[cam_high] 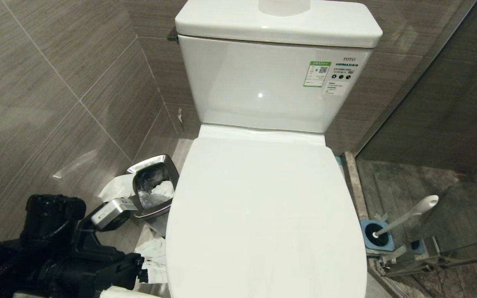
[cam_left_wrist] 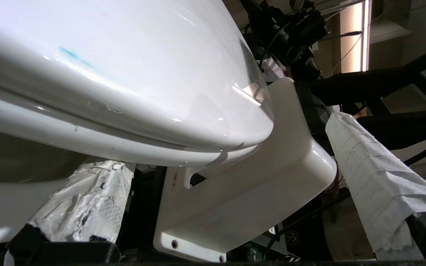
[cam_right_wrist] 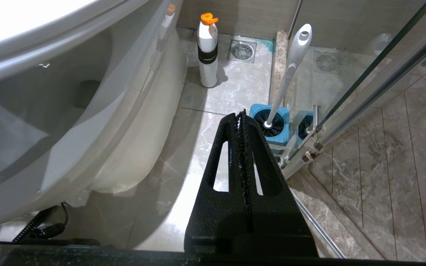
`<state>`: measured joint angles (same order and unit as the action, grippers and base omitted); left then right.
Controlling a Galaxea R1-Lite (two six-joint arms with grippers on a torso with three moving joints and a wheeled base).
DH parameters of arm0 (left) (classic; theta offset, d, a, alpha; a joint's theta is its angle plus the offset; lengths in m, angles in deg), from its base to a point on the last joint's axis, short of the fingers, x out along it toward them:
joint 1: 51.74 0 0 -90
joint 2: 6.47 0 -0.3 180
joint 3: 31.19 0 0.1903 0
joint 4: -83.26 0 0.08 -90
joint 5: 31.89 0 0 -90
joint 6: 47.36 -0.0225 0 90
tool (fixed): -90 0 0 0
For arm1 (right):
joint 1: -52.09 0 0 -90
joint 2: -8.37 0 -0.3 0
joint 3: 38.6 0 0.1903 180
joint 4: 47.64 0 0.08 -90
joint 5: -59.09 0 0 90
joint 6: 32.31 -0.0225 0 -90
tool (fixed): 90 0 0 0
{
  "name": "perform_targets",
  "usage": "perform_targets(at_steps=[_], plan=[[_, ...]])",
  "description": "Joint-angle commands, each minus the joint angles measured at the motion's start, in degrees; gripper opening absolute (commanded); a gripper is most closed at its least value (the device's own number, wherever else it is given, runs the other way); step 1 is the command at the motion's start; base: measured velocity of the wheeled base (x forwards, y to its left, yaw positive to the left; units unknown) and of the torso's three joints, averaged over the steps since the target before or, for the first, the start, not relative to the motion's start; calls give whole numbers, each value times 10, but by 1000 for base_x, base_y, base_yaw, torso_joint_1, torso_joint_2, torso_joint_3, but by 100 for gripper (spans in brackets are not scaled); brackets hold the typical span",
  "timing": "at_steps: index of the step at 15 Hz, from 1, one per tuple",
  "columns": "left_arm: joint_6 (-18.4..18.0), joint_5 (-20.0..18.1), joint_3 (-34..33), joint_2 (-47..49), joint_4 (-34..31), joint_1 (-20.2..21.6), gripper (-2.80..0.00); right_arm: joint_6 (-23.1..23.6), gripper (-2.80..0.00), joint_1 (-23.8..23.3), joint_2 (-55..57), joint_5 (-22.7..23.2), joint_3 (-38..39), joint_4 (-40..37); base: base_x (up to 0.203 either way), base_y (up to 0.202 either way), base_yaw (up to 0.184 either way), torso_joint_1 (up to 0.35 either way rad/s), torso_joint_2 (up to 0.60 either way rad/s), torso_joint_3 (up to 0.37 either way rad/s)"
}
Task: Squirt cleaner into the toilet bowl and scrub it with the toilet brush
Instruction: Use the left hand to lift the toilet lid slightly
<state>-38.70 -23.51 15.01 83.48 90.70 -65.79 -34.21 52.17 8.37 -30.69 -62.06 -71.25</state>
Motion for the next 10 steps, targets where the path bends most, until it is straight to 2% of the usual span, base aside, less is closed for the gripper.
perform_targets(at_steps=[1, 6, 8, 10], plan=[[2, -6, 7, -23, 2, -1, 0, 0, -280, 0, 1, 0, 0, 0, 0, 0, 0, 0, 0, 0], [5, -10, 38, -35, 2, 2, 0, 0, -280, 0, 0, 0, 0, 0, 0, 0, 0, 0, 0, 0], [8, -10, 60, -39, 1, 18, 0, 0, -280, 0, 0, 0, 0, 0, 0, 0, 0, 0, 0, 0], [50, -10, 80, -47, 2, 24, 0, 0, -280, 0, 1, 0, 0, 0, 0, 0, 0, 0, 0, 0]])
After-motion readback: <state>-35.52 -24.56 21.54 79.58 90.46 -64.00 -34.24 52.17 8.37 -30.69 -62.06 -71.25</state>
